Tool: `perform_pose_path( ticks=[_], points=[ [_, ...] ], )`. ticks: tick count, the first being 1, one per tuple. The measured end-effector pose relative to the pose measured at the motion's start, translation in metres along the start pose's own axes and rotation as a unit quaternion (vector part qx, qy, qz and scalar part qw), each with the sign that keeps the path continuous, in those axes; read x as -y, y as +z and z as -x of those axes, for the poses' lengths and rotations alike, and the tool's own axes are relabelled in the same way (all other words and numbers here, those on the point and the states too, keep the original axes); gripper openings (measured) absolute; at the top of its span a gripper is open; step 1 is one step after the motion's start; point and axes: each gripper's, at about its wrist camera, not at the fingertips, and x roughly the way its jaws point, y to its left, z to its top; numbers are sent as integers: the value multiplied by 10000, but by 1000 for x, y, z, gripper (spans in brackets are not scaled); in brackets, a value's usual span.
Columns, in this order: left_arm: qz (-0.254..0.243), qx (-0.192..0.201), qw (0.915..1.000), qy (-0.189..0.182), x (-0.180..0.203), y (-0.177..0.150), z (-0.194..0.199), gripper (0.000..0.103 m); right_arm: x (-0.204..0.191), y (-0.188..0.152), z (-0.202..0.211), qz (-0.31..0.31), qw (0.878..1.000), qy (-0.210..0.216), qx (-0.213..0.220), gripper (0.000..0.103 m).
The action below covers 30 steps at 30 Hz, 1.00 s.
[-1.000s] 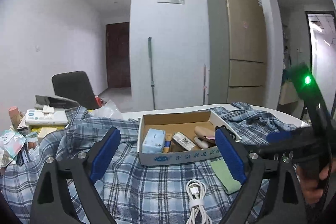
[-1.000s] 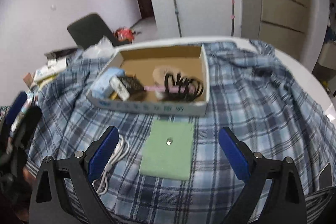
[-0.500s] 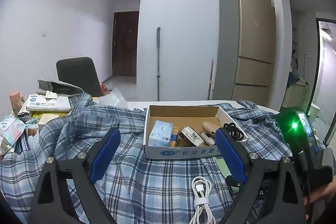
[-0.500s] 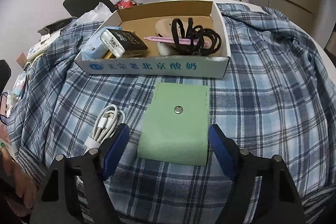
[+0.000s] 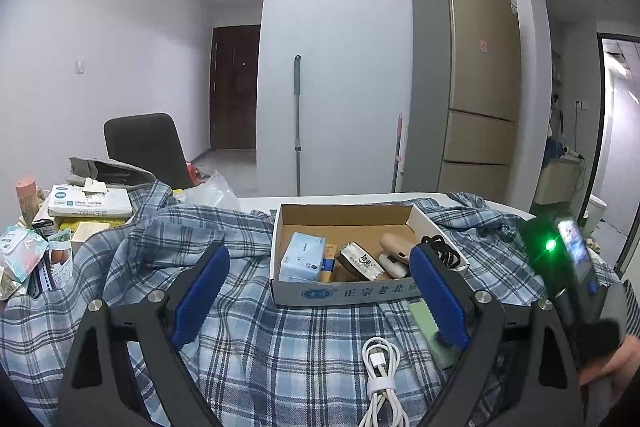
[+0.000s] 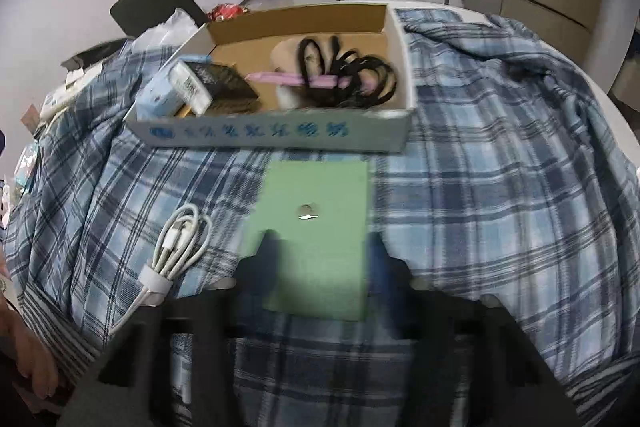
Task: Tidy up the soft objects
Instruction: 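Lower the right gripper onto the green felt pouch and close it, then lift the green pouch with the right gripper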
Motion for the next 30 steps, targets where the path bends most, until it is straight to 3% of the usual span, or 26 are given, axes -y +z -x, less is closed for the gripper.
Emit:
perform_pose_path(
  ticks=[4,7,18,24,30],
  points=[
    [-118,72,9999,41,4,-1,2,93,8,1,4,235,9996,-57,-157,39],
    [-151,95,9998,46,6,-1,3,93,14,1,6,-2,9999,-73,-136,77],
    [-59,-3,10000,75,2,-1,1,93,-25,-12,-4,390,9984,-206,-343,77],
    [-81,179,9998,24,3,-1,9,93,-19,-17,-2,436,9984,-260,-250,70],
    [-17,-25,10000,30,0,-2,0,93,-8,-24,12,858,9949,-417,-319,70]
  ],
)
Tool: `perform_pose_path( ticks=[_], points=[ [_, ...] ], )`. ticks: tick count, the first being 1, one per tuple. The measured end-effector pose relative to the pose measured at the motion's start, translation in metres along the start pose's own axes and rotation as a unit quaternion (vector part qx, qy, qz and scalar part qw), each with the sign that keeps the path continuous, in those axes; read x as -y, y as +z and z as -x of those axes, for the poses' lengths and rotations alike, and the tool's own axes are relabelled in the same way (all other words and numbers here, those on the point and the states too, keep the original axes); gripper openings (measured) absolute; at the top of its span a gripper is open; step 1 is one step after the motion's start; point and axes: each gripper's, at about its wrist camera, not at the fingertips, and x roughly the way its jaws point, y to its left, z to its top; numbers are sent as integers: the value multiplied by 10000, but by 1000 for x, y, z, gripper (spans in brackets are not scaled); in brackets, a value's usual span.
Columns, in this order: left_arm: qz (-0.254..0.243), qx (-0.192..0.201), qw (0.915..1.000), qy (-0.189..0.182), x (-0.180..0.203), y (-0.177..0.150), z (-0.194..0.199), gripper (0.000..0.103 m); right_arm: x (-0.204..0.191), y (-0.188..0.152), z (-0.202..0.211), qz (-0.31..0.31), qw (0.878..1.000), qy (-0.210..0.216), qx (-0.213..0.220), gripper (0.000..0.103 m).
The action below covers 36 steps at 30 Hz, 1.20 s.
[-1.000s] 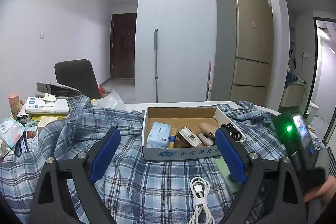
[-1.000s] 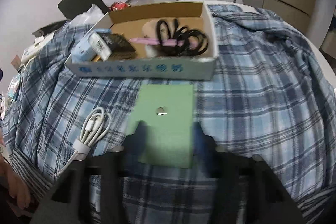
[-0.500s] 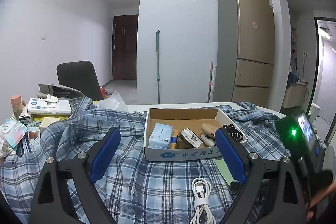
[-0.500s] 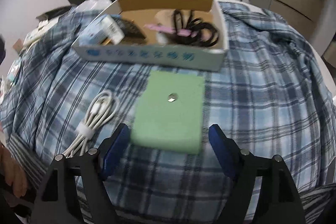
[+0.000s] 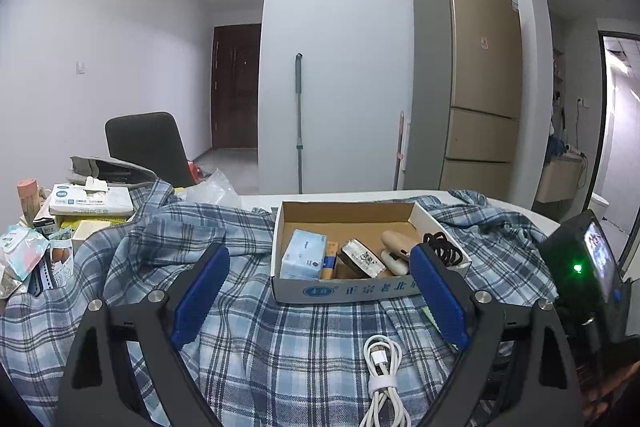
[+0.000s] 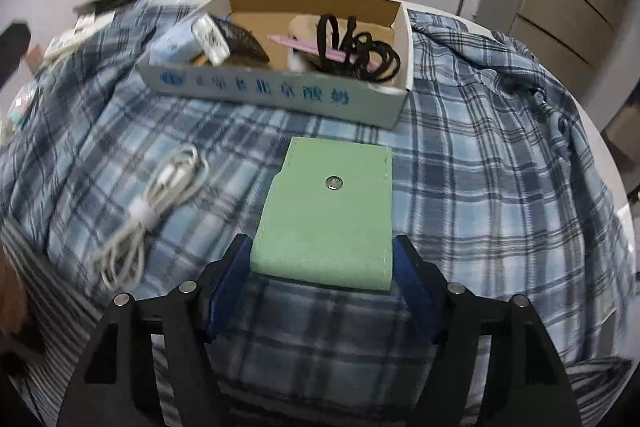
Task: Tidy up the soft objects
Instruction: 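Lift the green pouch with the right gripper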
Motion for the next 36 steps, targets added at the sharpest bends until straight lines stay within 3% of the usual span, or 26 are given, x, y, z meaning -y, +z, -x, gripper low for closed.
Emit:
perform_pose_path(
  ticks=[4,13,16,22,29,32,36],
  points=[
    [-99,74,9999,7,4,-1,3,93,8,-9,-2,-21,9998,-116,-155,71],
    [-22,79,9999,69,2,-1,3,93,7,-9,-4,-214,9997,-118,-77,74],
    [-36,81,9999,66,2,-1,4,93,7,-10,-2,-274,9996,-94,36,69],
    [35,23,10000,41,-1,0,2,93,-5,-10,40,83,9911,-432,1253,69],
    [30,-17,10000,34,0,1,-1,93,-6,-24,91,62,9477,-738,3106,69],
    [7,-52,10000,24,1,1,-2,93,-3,-24,98,-62,9373,-673,3419,69],
    [30,-270,9996,59,-3,5,-3,93,-7,-22,95,22,9386,-651,3387,69]
  ],
)
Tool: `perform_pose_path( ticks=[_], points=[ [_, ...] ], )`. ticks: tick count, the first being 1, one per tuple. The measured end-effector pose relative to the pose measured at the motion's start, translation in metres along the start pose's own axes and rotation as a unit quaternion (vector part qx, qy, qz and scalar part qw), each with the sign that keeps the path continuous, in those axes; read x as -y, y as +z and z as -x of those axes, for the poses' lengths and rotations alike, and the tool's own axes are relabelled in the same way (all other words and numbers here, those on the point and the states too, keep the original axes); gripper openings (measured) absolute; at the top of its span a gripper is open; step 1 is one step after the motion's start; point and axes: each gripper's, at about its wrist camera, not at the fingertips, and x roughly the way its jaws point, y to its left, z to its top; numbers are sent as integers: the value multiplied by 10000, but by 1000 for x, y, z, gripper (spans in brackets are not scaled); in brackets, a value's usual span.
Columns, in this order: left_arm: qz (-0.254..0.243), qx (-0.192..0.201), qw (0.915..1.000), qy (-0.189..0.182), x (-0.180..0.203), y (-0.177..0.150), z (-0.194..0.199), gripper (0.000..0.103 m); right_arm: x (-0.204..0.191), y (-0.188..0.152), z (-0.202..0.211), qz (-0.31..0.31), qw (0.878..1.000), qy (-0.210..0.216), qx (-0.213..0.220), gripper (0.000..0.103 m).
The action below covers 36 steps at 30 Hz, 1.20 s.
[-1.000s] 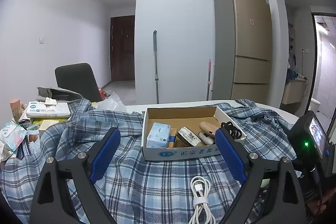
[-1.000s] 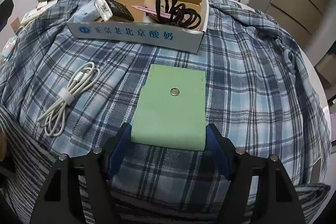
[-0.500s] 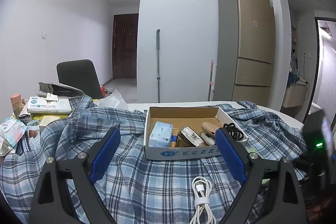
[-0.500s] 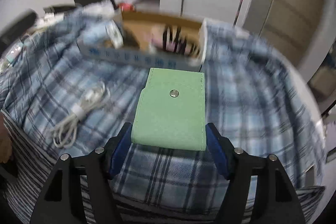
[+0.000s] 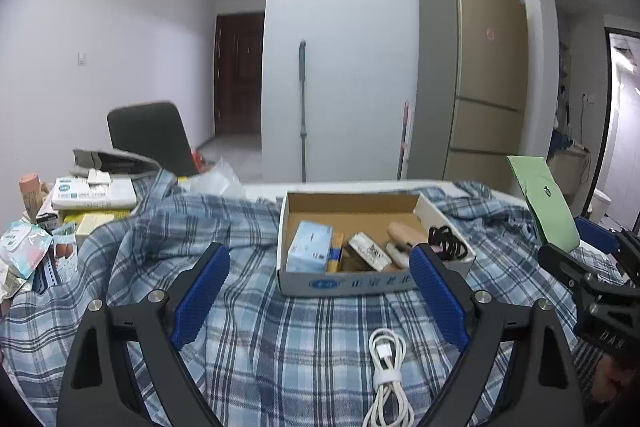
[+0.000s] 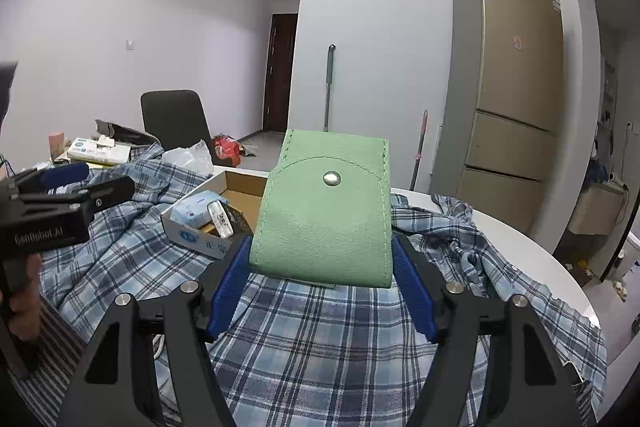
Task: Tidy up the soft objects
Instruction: 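Lift the green pouch with the right gripper, then grasp the white coiled cable with the left gripper while the right gripper holds the pouch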
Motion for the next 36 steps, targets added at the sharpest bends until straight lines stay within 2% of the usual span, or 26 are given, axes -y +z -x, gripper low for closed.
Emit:
perform_pose_path(
  ticks=[3,5,7,9,11,13,15,21,28,36],
  points=[
    [-145,-466,9988,18,2,5,-6,79,0,-3,0,-27,10000,81,-21,69],
    [-99,-947,9951,-271,2,4,-14,70,3,-6,3,-68,9999,121,-27,69],
    [52,-1543,9864,-558,-1,1,-25,46,4,-6,4,-104,9998,159,-5,69],
    [159,-1958,9777,-738,-3,-6,-35,37,5,-7,7,-115,9998,172,39,69],
    [167,-2252,9708,-812,-3,-12,-42,34,5,-7,8,-99,9998,176,55,69],
    [96,-2466,9646,-929,1,-20,-47,24,5,-7,8,-107,9998,155,53,69],
    [53,-2650,9576,-1132,7,-25,-49,17,6,-7,7,-145,9999,66,26,69],
    [-332,-2766,9525,-1229,29,-31,-55,17,8,-8,9,-169,9997,157,30,69],
    [-364,-3144,9408,-1210,34,-45,-71,17,7,-8,11,-130,9998,105,62,69],
    [-608,-3028,9431,-1228,41,-50,-68,17,7,-8,8,-111,9998,149,0,69]
  ],
)
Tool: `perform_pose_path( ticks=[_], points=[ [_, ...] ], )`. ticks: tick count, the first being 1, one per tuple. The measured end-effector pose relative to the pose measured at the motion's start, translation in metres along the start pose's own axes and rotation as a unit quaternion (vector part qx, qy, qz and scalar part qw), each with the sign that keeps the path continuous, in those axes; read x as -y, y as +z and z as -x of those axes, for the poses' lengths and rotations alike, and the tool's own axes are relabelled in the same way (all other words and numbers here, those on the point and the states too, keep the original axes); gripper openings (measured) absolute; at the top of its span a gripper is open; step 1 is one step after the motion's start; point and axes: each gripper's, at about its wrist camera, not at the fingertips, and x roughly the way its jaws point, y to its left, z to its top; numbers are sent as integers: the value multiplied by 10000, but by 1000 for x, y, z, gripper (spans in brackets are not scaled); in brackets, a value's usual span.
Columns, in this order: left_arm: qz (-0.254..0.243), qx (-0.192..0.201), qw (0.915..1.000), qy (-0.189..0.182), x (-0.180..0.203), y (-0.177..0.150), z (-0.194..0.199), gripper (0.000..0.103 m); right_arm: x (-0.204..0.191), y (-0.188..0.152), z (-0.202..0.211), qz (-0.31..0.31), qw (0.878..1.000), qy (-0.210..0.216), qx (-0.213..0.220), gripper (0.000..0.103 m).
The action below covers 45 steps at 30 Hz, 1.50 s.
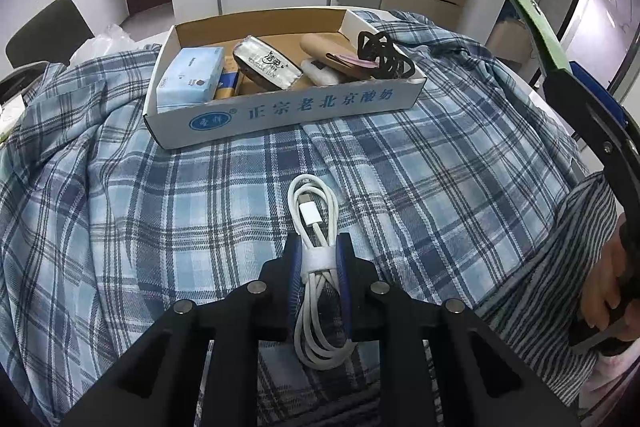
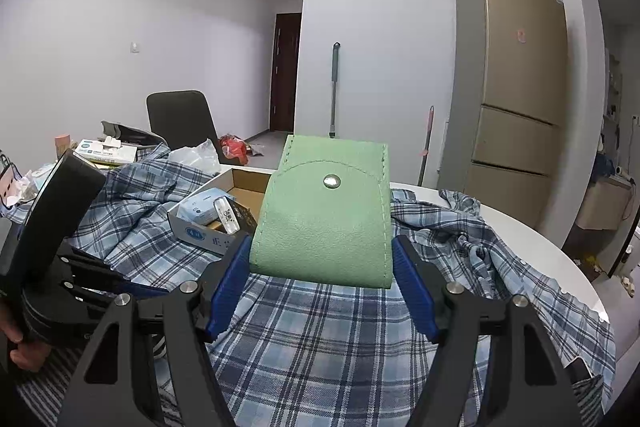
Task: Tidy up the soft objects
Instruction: 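Grasp the white coiled cable with the left gripper while the right gripper holds the pouch, then lift the white cable with the left gripper while the right gripper holds the pouch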
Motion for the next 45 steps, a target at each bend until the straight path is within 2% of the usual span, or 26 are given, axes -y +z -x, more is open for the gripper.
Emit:
perform_pose_path(
  ticks=[2,4,6,11,14,26,28,33,36,39,42,45],
  points=[
    [18,0,10000,-10,0,0,0,20,0,0,0,-2,10000,2,-1,69],
    [104,-40,9999,-34,0,0,1,28,0,0,0,-2,10000,3,-5,69],
    [196,-103,9996,-162,-1,0,0,30,-1,0,-1,4,10000,1,-14,69],
    [263,-197,9994,-81,-6,-2,-8,30,-1,0,-1,5,10000,8,-22,69],
    [360,-260,9988,-199,-9,-3,-11,30,0,-1,-1,-15,10000,16,-15,69],
    [-214,-192,9993,230,9,-5,-15,30,-6,-2,-5,126,9998,16,-136,69],
    [-255,-177,9991,279,11,-6,-16,27,-6,-2,-3,137,9999,-4,-103,69],
    [-163,-30,9996,210,6,-7,-10,26,-5,-2,0,141,9999,3,-24,69],
    [-252,346,9988,252,9,-10,4,19,-5,-2,0,138,9999,6,-20,69],
    [-215,696,9971,240,8,-11,16,18,-5,-2,-1,139,9999,9,-20,69],
    [-169,575,9977,315,6,-10,12,18,-5,-2,0,159,9999,-8,-7,69],
    [-187,487,9984,197,6,-10,8,18,-6,-2,3,189,9998,-31,42,69]
  ],
)
